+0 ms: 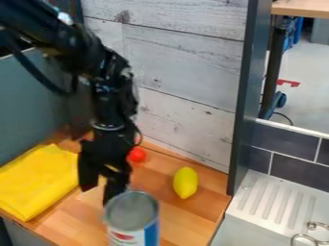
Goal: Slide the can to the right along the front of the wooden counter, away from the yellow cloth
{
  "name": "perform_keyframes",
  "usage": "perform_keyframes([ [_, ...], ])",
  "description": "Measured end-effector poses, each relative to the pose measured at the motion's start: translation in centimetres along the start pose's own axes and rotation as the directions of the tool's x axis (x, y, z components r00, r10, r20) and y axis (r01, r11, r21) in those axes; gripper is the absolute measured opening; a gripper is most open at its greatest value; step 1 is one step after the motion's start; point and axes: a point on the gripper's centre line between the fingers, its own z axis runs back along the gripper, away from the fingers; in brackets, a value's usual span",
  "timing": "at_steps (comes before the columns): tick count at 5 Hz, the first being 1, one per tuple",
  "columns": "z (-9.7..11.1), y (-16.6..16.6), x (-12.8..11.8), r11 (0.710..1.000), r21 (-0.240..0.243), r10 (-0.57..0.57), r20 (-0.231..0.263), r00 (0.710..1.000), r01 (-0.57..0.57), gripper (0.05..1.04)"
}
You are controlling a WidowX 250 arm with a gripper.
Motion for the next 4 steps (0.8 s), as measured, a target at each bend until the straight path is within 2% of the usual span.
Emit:
perform_keyframes([
  [1,0.8,-1.0,0.2,0.985,-0.033,0.172,0.031,0.985,-0.171,1.003],
  [2,0.9,-1.3,0.3,0.968,-0.06,0.247,0.03,0.968,-0.245,1.003],
  [3,1.5,-0.4,0.2,0.953,-0.064,0.297,0.029,0.954,-0.295,1.002],
  [4,3.1,1.5,-0.5,0.934,-0.069,0.355,0.07,0.932,-0.35,1.002],
])
